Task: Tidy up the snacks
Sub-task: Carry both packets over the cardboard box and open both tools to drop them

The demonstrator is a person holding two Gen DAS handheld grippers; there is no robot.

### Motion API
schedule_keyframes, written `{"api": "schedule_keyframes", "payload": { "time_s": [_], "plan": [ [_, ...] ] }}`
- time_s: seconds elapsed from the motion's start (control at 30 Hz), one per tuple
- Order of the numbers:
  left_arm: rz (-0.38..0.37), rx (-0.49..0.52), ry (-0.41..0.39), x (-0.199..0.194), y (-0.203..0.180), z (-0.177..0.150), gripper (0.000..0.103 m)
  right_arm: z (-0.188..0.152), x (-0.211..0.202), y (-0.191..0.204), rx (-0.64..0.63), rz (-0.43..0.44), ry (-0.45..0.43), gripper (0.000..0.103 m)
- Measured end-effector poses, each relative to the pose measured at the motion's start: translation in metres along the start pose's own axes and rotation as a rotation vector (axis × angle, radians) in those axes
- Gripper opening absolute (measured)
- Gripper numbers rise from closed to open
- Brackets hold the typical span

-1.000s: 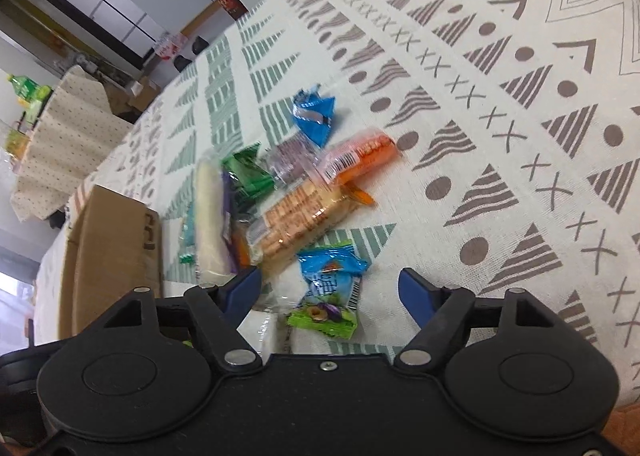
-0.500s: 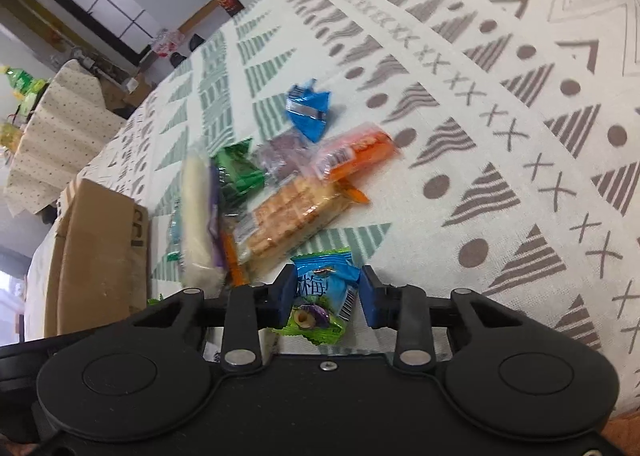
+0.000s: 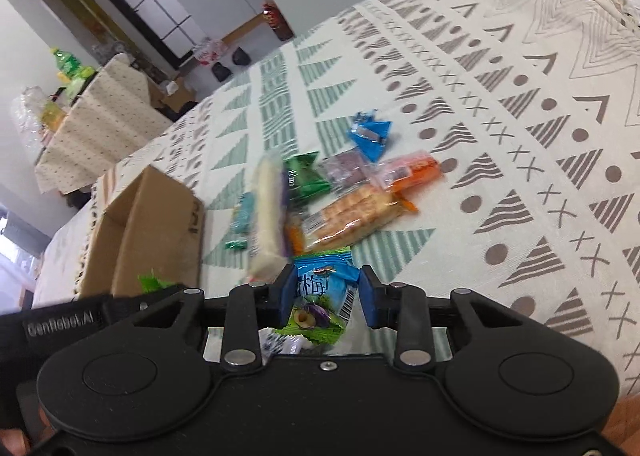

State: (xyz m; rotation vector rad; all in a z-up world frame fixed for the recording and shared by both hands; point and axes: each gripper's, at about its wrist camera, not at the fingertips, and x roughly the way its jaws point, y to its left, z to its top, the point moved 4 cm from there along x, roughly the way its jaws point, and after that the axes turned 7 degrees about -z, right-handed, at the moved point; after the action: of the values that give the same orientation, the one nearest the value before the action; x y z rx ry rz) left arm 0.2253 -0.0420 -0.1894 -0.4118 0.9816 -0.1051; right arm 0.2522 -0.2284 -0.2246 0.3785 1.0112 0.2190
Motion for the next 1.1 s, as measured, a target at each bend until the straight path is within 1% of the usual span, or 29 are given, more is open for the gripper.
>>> {"api": "schedule_keyframes", "payload": {
  "time_s": [0.13,0.27,0.4,0.6,0.73,0.87,1.1],
  "plan": [
    [0.002,-0.003,-0.051,-0.016,0.001,-0.003,0.029,-0.007,-0.008,0.008,-0.009,0.007,0.0,0.033],
    [-0.004,-0.01,-0.074,-0.027,0.003,-0.007,0.029,-0.01,-0.022,0.019,-0.021,0.02,-0.029,0.033],
    [0.004,-0.028,-0.112,-0.04,0.009,-0.007,0.029,-0.01,-0.031,0.029,-0.034,0.019,-0.049,0.033],
    [0.0,-0.022,-0.165,-0.056,0.013,-0.002,0.029,-0.006,-0.045,0.051,-0.069,0.029,-0.09,0.033],
    [-0.014,-0.07,-0.182,-0.063,0.023,0.003,0.029,-0.002,-0.054,0.068,-0.089,0.046,-0.119,0.033],
    [-0.012,-0.089,-0.225,-0.075,0.034,0.011,0.029,0.002,-0.055,0.084,-0.107,0.058,-0.133,0.033],
    [-0.01,-0.173,-0.256,-0.083,0.068,0.022,0.029,0.004,-0.049,0.113,-0.135,0.08,-0.138,0.033]
  ]
}}
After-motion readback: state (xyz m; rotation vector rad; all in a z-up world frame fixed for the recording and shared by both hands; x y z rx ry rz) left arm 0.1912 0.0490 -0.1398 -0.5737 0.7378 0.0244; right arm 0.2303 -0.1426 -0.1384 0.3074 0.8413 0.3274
